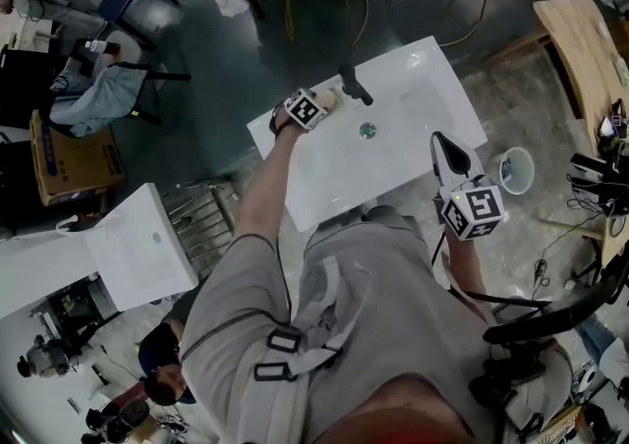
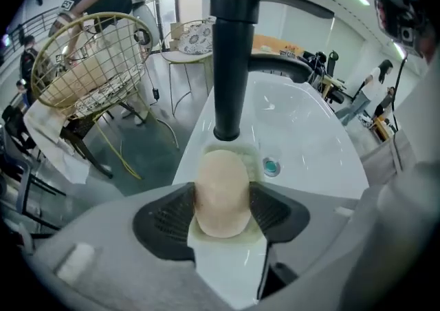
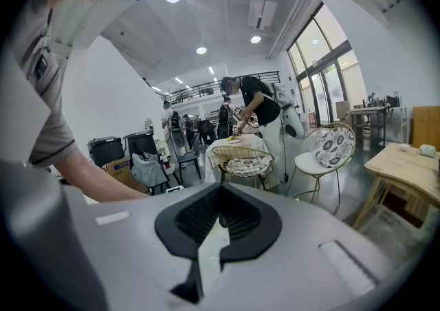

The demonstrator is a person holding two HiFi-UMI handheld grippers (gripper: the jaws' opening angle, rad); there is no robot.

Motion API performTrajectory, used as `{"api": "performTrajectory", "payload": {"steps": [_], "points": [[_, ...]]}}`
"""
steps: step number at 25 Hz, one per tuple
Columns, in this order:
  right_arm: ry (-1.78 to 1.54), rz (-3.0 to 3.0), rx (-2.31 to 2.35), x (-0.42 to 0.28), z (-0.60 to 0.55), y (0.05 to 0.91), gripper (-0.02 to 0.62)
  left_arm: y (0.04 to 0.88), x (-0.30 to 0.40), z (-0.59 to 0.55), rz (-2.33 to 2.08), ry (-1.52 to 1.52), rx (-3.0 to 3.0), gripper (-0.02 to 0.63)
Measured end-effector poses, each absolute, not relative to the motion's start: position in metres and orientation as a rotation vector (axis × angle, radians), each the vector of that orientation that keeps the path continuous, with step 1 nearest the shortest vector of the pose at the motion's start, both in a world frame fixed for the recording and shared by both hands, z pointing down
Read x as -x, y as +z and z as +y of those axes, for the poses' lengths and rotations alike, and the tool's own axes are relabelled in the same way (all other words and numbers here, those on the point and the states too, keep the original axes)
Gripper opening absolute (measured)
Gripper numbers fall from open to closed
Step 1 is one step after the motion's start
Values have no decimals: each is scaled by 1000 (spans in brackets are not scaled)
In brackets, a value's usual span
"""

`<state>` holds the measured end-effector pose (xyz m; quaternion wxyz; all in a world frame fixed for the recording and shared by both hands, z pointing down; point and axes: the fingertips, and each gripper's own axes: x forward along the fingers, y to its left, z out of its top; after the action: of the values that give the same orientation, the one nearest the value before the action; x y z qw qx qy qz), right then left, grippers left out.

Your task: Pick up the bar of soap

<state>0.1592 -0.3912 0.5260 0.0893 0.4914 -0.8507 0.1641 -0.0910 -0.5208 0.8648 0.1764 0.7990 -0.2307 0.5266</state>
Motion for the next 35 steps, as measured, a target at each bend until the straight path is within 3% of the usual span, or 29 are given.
{"api": "performTrajectory", "payload": {"steps": [16, 22, 27, 35], "points": [[495, -2570, -1435, -146, -393, 522, 2, 825, 83, -520, -811, 920, -2265, 239], [485, -2596, -1412, -137, -397, 517, 2, 792, 83, -510, -903, 537, -2252, 239], [446, -2641, -1351, -111, -393, 509, 2, 742, 92, -495, -990, 131, -2251, 239], [322, -2768, -1187, -55, -394, 479, 2, 616, 114, -451, -1182, -135, -2412, 239]]}}
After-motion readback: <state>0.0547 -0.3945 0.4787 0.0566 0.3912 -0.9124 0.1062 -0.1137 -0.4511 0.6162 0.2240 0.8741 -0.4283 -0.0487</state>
